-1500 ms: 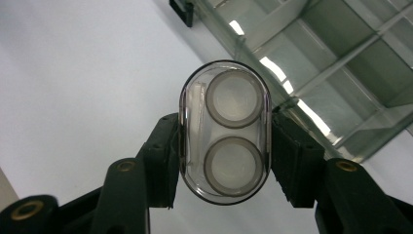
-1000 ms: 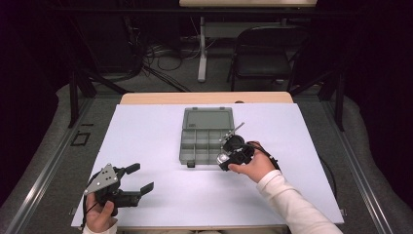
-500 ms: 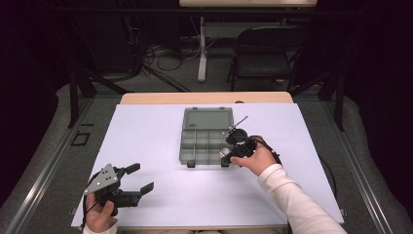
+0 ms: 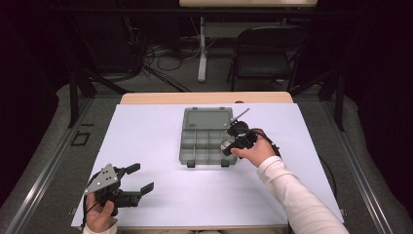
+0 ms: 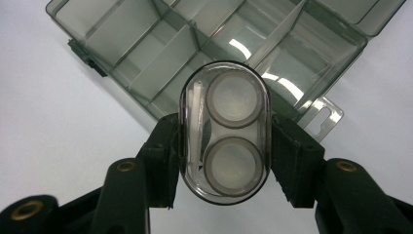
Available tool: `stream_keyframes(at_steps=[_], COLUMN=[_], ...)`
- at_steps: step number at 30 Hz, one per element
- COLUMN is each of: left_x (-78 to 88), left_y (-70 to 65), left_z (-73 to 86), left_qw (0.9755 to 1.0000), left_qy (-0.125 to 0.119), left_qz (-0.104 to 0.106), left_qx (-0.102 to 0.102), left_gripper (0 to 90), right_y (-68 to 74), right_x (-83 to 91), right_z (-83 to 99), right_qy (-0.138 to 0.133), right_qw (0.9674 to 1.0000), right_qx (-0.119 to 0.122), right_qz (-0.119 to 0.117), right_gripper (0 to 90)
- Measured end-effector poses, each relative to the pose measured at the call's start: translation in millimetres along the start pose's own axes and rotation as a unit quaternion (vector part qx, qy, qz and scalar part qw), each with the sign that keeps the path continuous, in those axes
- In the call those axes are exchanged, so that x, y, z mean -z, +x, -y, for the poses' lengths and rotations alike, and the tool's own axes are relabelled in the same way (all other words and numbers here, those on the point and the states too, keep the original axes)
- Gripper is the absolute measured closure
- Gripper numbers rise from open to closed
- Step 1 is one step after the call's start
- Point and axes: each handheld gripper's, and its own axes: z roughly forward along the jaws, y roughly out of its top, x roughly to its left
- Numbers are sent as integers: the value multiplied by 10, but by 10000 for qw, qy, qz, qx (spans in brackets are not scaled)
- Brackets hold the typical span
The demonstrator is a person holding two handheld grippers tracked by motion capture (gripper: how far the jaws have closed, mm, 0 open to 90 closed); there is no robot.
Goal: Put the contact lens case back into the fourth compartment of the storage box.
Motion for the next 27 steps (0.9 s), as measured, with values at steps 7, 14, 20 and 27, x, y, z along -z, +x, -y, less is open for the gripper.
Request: stream_keyframes(at_steps=[7, 14, 20, 27], left_x=[0, -3, -3, -3], left_y=[-1, 1, 2, 2], left_z=[0, 1, 1, 1], left_qw=[10000, 10000, 10000, 10000], left_qy=[4, 11, 13, 11], left_qz=[3, 13, 22, 21], left_qx=[-2, 0, -2, 2], left_gripper=[162, 161, 162, 162], right_y=[-86, -159, -208, -242], right_x=[-13, -23, -70, -124], right_z=[-87, -158, -203, -241], right_qy=[-40, -106, -212, -225], right_qw=[9998, 9996, 9993, 9988], right_qx=[-169, -265, -300, -428], right_qz=[32, 22, 46, 54], right_gripper=[486, 485, 485, 485])
